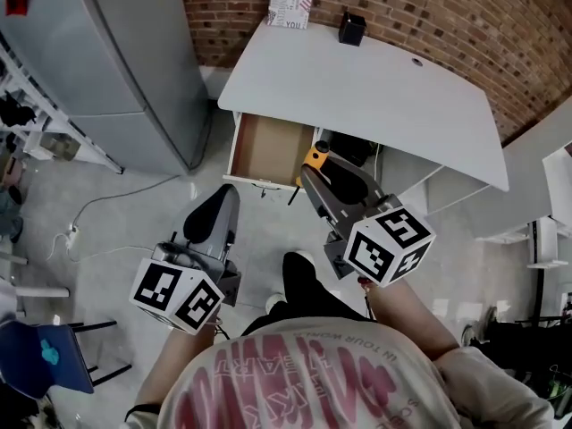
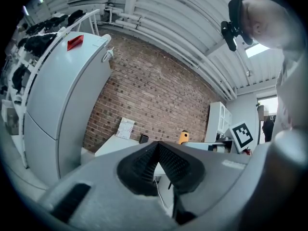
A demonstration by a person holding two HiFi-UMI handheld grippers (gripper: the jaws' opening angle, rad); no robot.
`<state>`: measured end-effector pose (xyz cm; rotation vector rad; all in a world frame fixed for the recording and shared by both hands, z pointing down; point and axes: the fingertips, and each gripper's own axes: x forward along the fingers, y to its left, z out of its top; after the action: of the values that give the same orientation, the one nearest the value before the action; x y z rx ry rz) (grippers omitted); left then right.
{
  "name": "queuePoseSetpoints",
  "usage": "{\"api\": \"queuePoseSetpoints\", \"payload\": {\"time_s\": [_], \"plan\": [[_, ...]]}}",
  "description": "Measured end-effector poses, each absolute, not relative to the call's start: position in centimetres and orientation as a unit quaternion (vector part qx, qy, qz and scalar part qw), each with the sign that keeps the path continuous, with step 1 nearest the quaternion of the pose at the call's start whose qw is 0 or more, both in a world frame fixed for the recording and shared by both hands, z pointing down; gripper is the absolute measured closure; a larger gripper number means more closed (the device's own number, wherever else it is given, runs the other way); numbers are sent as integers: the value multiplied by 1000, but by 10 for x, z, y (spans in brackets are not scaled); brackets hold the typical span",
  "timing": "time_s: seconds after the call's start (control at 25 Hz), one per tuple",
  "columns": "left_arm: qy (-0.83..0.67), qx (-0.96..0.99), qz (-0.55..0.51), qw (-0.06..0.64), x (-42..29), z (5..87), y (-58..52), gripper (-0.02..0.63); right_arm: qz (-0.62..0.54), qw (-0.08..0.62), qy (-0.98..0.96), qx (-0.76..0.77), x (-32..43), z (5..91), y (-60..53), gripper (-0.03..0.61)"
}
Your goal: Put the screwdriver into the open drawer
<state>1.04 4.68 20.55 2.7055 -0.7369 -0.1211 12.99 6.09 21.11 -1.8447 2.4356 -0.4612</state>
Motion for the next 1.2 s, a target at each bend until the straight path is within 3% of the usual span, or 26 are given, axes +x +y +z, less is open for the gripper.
{"api": "queuePoseSetpoints", "payload": {"time_s": [0.56,1.2], "plan": [[-251,948,-10,198,30,248,10,612,-194,20,784,-589,141,252,15,454],[-305,925,2,227,68,267,-106,612,-224,-5,815,-534,174,278,-116,454]]}}
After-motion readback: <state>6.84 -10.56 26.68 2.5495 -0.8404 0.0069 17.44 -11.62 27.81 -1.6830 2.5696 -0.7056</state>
